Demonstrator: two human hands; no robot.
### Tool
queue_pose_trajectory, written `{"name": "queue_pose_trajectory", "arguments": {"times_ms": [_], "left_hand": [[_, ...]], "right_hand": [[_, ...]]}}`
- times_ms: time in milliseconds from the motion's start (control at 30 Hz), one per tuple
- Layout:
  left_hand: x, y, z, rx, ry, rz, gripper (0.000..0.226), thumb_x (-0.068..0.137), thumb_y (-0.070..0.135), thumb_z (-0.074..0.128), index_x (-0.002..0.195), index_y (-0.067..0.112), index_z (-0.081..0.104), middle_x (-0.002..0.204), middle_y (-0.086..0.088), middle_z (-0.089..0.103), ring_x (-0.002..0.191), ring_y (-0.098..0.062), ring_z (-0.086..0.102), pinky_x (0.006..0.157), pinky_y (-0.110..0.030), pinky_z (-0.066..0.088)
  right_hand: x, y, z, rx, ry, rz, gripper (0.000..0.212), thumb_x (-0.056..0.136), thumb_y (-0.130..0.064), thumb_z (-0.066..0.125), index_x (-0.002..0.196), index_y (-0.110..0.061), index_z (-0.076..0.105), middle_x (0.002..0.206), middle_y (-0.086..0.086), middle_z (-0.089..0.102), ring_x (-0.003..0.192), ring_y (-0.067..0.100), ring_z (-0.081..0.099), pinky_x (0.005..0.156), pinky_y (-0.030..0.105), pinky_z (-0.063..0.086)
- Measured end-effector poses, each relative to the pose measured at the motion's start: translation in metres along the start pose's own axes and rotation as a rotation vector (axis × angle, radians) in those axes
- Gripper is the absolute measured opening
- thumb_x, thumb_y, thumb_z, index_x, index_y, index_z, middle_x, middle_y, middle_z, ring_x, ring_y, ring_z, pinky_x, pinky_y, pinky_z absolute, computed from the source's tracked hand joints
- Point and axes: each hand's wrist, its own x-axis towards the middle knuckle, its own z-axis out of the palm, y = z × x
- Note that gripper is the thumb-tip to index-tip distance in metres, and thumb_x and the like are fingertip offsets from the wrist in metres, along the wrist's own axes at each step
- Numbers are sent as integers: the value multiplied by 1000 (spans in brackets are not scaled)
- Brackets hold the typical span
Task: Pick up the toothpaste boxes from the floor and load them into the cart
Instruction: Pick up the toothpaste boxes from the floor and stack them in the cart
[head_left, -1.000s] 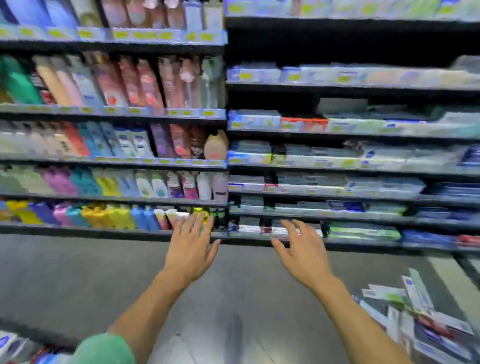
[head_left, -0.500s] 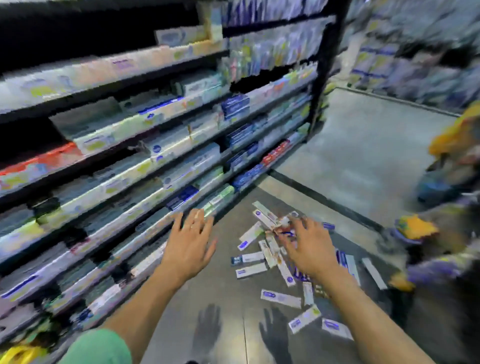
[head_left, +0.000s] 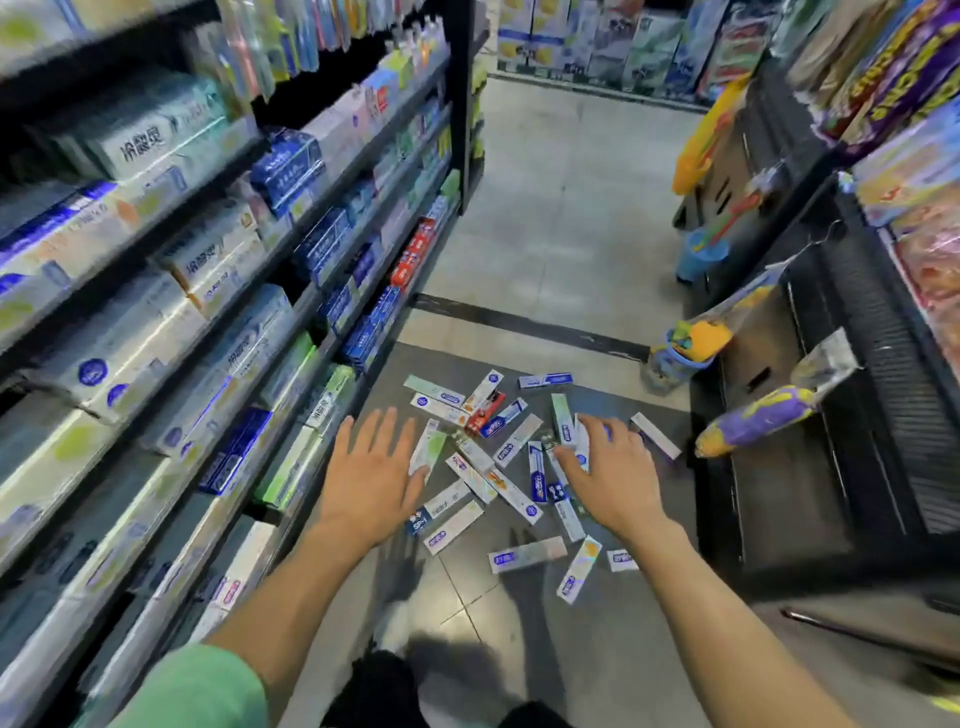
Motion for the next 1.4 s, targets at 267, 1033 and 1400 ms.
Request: {"name": "queue_pose_trajectory", "arguments": {"times_ms": [267,1033,1400], "left_hand": [[73,-57,31,66,-74,200,74,101,58,14,162,17,4,169,-8,2,156,-27,3,124,-53,1],[266,-22,691,-90,79,204,67,93,53,44,142,9,52,146,-19,52,133,-39,51,111,-54,38],[260,-24,773,-175,59,299,60,87,52,48,127,8,56,122,-11,62,108,-32,59,89,-42,48]], "right_hand": [[46,-64,40,38,-6,182,58,99,-56,43,145,-20,44,144,11,48,129,33,47,103,44,41],[201,101,673,-73,-111,137,85,86,-72,31,147,-14,41,144,14,48,125,40,50,94,50,49],[175,98,776,6,-201,136,71,94,-63,46,148,-19,36,146,11,43,130,35,46,101,43,43]]}}
